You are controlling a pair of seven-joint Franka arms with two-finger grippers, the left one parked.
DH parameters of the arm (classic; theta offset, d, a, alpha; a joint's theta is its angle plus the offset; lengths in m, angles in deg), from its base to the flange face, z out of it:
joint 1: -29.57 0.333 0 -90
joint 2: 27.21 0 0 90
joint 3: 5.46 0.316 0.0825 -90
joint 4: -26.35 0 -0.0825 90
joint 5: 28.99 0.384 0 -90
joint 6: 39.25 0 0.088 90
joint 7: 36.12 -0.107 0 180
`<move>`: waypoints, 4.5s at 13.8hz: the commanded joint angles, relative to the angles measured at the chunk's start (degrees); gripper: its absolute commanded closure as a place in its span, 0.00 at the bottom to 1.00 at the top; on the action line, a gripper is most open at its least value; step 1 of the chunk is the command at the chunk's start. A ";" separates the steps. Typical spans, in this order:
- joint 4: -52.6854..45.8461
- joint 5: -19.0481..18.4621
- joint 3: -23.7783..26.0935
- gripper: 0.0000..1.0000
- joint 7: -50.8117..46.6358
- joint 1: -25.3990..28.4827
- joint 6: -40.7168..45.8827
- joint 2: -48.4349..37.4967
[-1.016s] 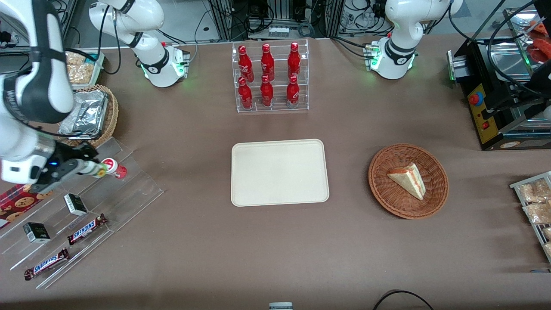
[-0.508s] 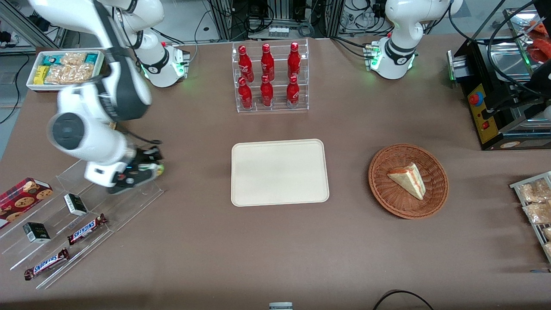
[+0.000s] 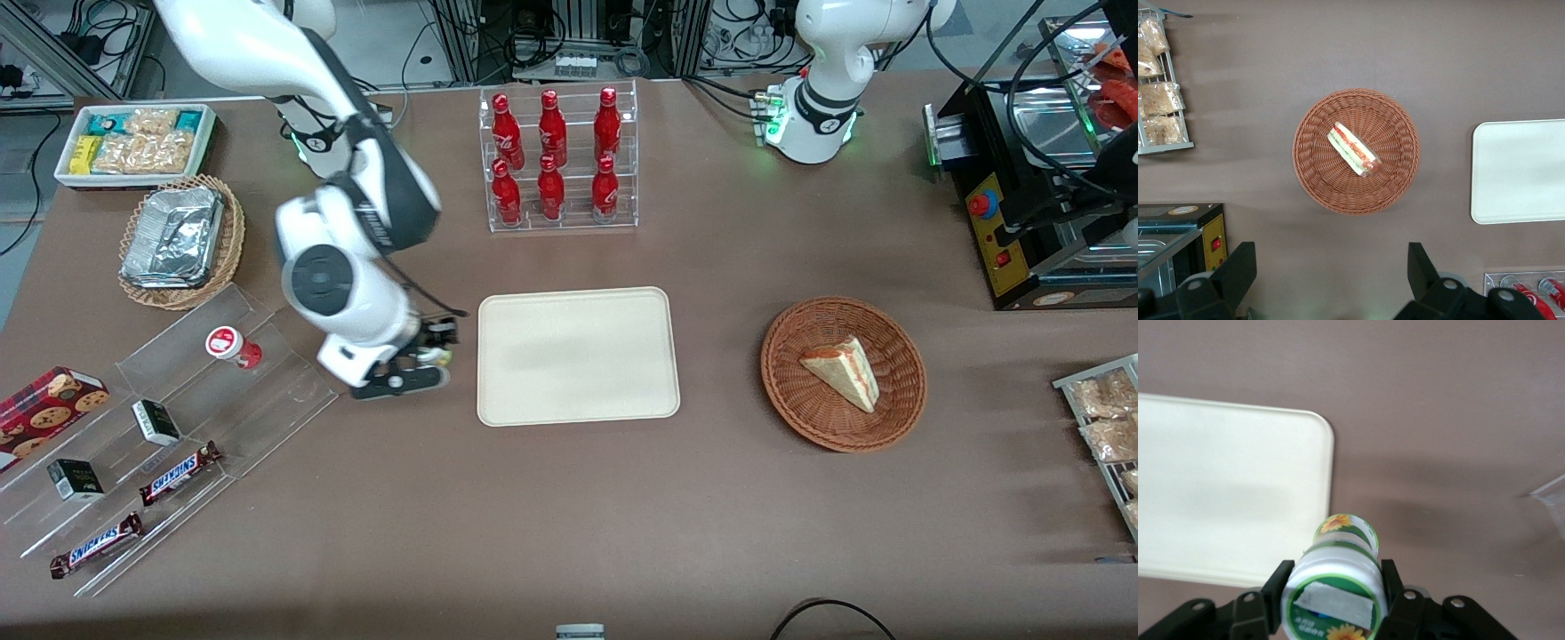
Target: Place green gum on tray
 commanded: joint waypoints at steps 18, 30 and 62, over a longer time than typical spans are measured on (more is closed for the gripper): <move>-12.21 0.83 -0.81 1.00 -26.15 15.13 -16.83 21.03; -11.77 -2.23 -0.81 0.00 -25.01 15.22 -19.12 21.38; 4.75 -2.42 0.95 0.00 25.61 -27.31 14.11 -16.75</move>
